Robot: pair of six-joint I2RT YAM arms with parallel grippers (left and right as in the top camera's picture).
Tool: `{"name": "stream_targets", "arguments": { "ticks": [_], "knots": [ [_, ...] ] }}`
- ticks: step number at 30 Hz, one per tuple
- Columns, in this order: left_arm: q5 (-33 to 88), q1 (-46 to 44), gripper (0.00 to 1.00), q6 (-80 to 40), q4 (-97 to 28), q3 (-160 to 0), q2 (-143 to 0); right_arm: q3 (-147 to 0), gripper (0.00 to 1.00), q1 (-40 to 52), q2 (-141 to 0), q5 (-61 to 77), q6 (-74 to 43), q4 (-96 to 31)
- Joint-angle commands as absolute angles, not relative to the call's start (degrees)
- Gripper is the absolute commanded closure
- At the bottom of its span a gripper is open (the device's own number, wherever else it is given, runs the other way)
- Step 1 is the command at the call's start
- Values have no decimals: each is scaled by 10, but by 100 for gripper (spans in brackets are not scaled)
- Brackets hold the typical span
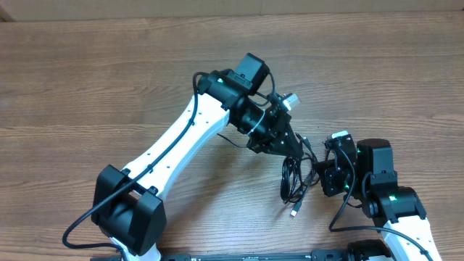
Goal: Untangle cables
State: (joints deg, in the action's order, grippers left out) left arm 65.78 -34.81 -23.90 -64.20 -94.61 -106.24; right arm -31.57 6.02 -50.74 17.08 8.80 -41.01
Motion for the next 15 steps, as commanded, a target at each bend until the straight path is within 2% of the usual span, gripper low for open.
{"name": "stream_targets", "arguments": {
  "ticks": [1, 7, 9, 11, 15],
  "knots": [
    [670, -323, 96, -245, -641, -954, -1053, -336, 90, 60, -501, 163, 83, -409],
    [673, -288, 96, -250, -652, -954, -1053, -336, 89, 60, -501, 163, 83, -409],
    [676, -288, 96, -249, -658, -954, -1053, -336, 87, 60, -501, 166, 84, -409],
    [676, -294, 96, -249, -660, -954, -1053, -336, 66, 60, -501, 169, 84, -409],
    [676, -308, 96, -249, -660, -954, -1053, -336, 36, 60, -501, 217, 110, -409]
  ]
}}
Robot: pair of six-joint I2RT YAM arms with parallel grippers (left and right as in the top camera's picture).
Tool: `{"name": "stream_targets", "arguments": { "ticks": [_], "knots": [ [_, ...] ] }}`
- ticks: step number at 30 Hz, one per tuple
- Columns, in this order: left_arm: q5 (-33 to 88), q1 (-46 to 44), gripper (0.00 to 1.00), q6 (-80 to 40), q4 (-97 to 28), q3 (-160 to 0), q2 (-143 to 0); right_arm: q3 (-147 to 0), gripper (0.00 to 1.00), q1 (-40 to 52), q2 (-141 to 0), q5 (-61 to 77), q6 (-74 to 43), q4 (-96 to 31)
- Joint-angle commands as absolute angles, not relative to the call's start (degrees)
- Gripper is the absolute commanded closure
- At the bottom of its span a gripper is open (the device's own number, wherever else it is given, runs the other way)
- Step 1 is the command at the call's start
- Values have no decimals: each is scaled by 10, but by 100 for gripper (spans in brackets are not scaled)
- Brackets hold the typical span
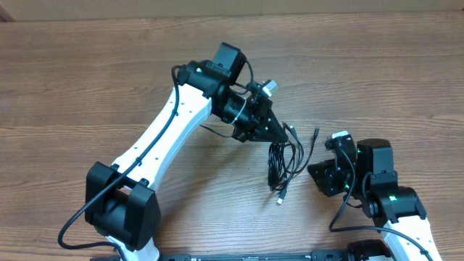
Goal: Untangle cables
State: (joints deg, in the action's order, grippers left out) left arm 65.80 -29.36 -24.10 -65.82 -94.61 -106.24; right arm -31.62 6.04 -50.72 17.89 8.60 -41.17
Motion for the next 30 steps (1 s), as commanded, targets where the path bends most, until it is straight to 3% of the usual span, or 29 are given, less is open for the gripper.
{"name": "stream_targets", "arguments": {
  "ticks": [1, 19, 24, 27, 30],
  "knots": [
    [676, -311, 96, -249, -660, -954, -1053, -336, 33, 60, -501, 229, 120, -409],
    [676, -400, 96, -308, -618, -954, -1053, -336, 30, 60, -501, 234, 122, -405],
    [676, -407, 96, -324, -608, -954, -1053, -336, 47, 60, -501, 234, 120, -404],
    [676, -408, 96, -324, -608, -954, -1053, -336, 69, 60, -501, 234, 120, -401],
    [676, -410, 96, -324, -608, -954, -1053, -336, 69, 60, -501, 235, 118, -398]
  ]
}}
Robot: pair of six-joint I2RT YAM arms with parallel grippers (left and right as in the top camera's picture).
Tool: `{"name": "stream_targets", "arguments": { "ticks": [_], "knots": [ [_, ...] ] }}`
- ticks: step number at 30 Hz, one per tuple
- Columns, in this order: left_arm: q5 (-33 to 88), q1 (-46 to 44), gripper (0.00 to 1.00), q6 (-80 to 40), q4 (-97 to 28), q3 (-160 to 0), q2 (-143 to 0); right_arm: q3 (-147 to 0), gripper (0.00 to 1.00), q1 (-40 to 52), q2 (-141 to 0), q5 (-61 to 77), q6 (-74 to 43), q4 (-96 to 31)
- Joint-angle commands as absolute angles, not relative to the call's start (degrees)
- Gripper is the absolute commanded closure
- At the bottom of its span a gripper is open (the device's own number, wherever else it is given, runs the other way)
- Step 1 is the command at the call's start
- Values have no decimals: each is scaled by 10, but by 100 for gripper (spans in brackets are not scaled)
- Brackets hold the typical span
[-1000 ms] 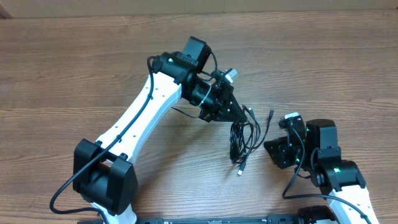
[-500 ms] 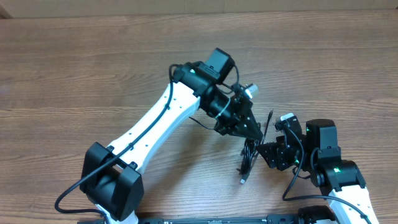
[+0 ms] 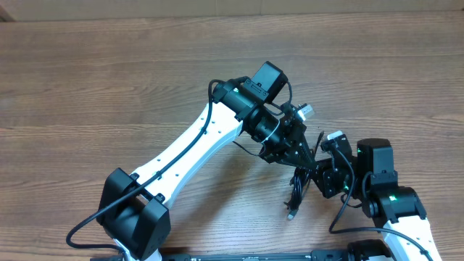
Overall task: Untangle cables
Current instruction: 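Bring the left gripper close to the right gripper, holding cables between them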
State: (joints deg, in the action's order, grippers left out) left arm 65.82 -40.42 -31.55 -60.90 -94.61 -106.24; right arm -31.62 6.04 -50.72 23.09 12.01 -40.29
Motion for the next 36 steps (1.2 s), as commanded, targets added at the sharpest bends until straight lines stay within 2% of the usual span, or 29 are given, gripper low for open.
{"name": "stream_targets", "arguments": {
  "ticks": [1, 4, 6, 14, 16, 20, 29, 30, 32, 34, 36],
  "knots": [
    [676, -410, 96, -324, -608, -954, -1053, -336, 69, 60, -501, 235, 118, -397],
    [676, -410, 96, -324, -608, -954, -1053, -336, 61, 60, -501, 234, 104, -391],
    [676, -410, 96, -324, -608, -954, -1053, -336, 59, 60, -501, 235, 93, -384],
    [676, -410, 96, -331, -608, -954, -1053, -336, 72, 60, -501, 237, 91, -381],
    [676, -410, 96, -331, -607, -954, -1053, -336, 84, 60, -501, 237, 90, -379],
    [676, -410, 96, -331, -608, -954, -1053, -336, 96, 60, -501, 237, 90, -379],
    [676, -409, 96, -330, -608, -954, -1053, -336, 96, 60, -501, 237, 90, -380],
    [676, -409, 96, -330, -608, -954, -1053, -336, 94, 60, -501, 237, 90, -380],
    [676, -409, 96, -331, -608, -954, -1053, -336, 83, 60, -501, 237, 90, -380],
    [675, -409, 96, -330, -608, -954, -1053, -336, 60, 60, -501, 243, 90, -380],
    [675, -409, 96, -330, -608, -954, -1053, -336, 58, 60, -501, 251, 90, -378]
  ]
}}
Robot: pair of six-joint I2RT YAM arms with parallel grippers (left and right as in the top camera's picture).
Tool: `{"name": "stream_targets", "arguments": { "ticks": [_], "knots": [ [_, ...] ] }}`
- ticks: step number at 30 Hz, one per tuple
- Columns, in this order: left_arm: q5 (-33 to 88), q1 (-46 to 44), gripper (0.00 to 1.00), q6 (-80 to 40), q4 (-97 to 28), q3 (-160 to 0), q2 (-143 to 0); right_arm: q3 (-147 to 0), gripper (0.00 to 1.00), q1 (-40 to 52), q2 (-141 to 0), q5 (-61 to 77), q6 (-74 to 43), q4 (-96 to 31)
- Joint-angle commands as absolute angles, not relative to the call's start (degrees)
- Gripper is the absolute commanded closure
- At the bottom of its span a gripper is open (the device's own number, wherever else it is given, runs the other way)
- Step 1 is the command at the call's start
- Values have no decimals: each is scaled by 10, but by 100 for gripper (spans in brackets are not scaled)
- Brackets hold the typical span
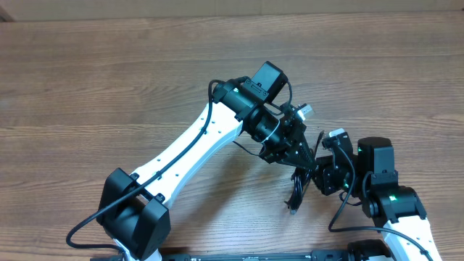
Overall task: Untangle cables
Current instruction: 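Bring the left gripper close to the right gripper, holding cables between them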
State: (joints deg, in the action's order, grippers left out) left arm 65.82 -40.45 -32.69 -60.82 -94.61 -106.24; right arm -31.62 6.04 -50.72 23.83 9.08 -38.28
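Note:
A bundle of thin black cables (296, 190) hangs in loops from my left gripper (299, 162), which is shut on its upper part. A small plug end (291, 212) lies on the wood below the loops. My right gripper (316, 179) sits against the right side of the bundle, touching or nearly touching the left gripper. Its fingers merge with the dark cables, so how they stand is hidden.
The brown wooden table (109, 87) stretches to the left and far side. The white left arm (196, 138) runs diagonally from the near left base. The right arm base (395, 206) stands at the near right corner.
Almost nothing has moved. The right gripper has edged slightly toward the bundle, and the cables hang a touch closer to it.
The left gripper held the bundle beside the right gripper. Then it held the bundle further left, apart from the right gripper, which stood open. Then the bundle was back against the right gripper, where both remain.

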Motion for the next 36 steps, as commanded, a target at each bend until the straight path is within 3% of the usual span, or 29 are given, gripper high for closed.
{"name": "stream_targets", "arguments": {
  "ticks": [1, 9, 14, 16, 20, 24, 28, 33, 36],
  "knots": [
    [675, -409, 96, -330, -608, -954, -1053, -336, 56, 60, -501, 252, 90, -377],
    [676, -418, 96, -331, -608, -954, -1053, -336, 56, 60, -501, 252, 90, -354],
    [676, -424, 96, -331, -608, -954, -1053, -336, 69, 60, -501, 252, 90, -352],
    [676, -424, 96, -330, -608, -954, -1053, -336, 80, 60, -501, 252, 90, -352],
    [676, -424, 96, -330, -608, -954, -1053, -336, 91, 60, -501, 252, 90, -352],
    [676, -424, 96, -330, -608, -954, -1053, -336, 93, 60, -501, 252, 90, -354],
    [676, -423, 96, -330, -608, -954, -1053, -336, 93, 60, -501, 252, 90, -354],
    [679, -421, 96, -330, -608, -954, -1053, -336, 69, 60, -501, 247, 91, -345],
    [699, -416, 96, -330, -608, -954, -1053, -336, 65, 60, -501, 230, 95, -327]
  ]
}}
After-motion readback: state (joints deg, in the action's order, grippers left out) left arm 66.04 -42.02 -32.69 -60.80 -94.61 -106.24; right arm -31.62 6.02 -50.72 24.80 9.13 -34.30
